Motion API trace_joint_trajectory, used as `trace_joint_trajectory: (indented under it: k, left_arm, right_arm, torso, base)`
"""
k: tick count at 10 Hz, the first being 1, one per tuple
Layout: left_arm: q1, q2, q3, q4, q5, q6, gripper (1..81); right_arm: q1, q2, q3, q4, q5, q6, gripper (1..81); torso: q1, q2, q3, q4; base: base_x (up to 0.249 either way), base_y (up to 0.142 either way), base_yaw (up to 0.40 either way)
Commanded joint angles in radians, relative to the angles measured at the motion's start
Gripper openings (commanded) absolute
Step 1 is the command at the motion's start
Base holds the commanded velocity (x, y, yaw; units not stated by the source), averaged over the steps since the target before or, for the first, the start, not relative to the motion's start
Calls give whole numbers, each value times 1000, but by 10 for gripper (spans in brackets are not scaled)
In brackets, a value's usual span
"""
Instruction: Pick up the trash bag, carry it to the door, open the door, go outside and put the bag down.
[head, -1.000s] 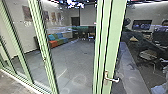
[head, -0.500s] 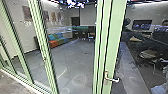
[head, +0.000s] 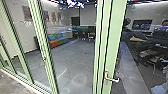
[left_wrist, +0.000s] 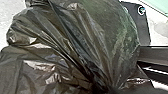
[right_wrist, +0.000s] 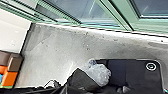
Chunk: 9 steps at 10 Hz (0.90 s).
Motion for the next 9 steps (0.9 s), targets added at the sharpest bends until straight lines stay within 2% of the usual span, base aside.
trace_joint_trajectory:
  k: [1,5,6,9]
  left_arm:
    - [-42,-1,4,-7,70,-3,10]
    - [-42,1,4,-7,70,-4,10]
    - [-42,1,4,-7,70,-6,10]
    - [-42,-2,4,-7,70,-7,10]
  right_arm:
    - [205,-115,80,127,-161,-3,811]
    - [425,-153,51,251,-331,13,811]
    - [462,-159,34,268,-366,13,811]
    - [600,-181,13,276,-455,74,811]
  torso:
    - [0,0,0,0]
    - [0,0,0,0]
    - [0,0,0,0]
    - [0,0,0,0]
  base:
    - [0,0,0]
    - [0,0,0]
    - [0,0,0]
    - [0,0,0]
